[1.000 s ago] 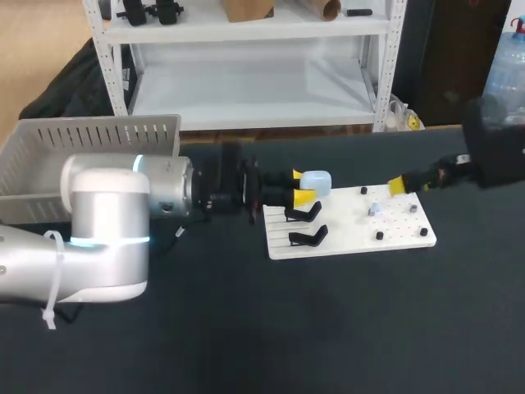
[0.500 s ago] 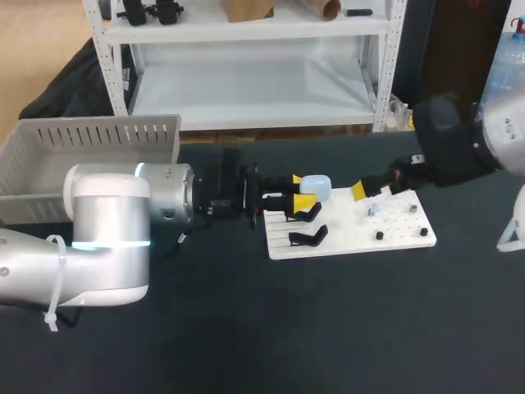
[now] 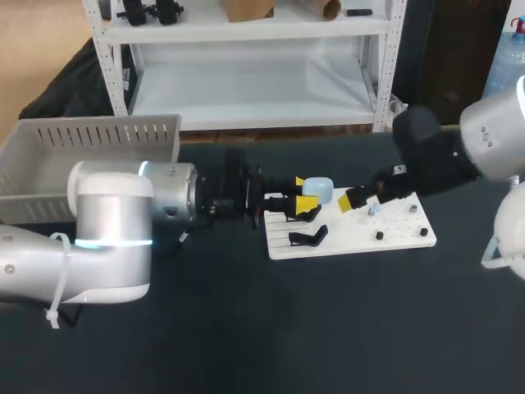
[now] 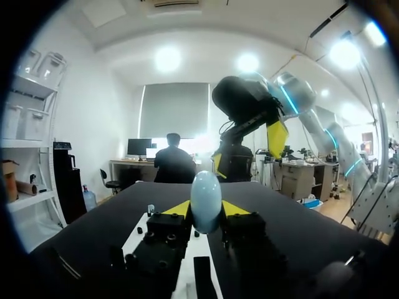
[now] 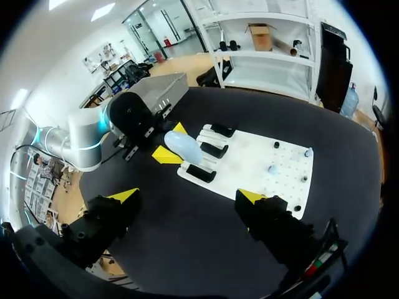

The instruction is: Pick up each earbud case from the left stands, insert the matching earbuds, close the lid, and place the case in the box.

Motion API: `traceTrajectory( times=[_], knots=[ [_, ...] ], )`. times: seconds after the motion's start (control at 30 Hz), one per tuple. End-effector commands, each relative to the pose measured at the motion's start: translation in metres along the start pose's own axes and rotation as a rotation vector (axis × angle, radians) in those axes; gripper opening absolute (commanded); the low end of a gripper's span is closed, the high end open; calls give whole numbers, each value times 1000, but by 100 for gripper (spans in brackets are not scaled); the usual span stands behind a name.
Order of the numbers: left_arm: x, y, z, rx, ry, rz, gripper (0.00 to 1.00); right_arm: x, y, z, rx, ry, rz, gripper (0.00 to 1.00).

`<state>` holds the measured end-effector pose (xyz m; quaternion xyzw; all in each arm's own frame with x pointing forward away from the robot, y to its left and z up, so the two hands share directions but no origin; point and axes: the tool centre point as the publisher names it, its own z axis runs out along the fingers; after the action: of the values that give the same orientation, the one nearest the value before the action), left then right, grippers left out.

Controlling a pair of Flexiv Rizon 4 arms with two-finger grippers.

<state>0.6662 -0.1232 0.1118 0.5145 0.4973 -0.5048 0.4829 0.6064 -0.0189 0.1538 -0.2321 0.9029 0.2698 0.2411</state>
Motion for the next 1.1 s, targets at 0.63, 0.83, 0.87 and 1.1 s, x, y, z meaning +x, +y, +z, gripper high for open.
traceTrajectory(
  times=[0.63, 0.83, 0.87, 1.1],
  knots=[
    [1, 1, 0, 5, 12, 6, 0, -18, -12, 38, 32, 4, 44, 100],
    [1, 1, 0, 5, 12, 6, 0, -21, -14, 41, 34, 6, 49, 100],
    [1, 1, 0, 5, 12, 6, 0, -21, -14, 42, 35, 7, 50, 100],
    [1, 1, 0, 5, 12, 6, 0, -23, -15, 45, 33, 8, 57, 100]
  ],
)
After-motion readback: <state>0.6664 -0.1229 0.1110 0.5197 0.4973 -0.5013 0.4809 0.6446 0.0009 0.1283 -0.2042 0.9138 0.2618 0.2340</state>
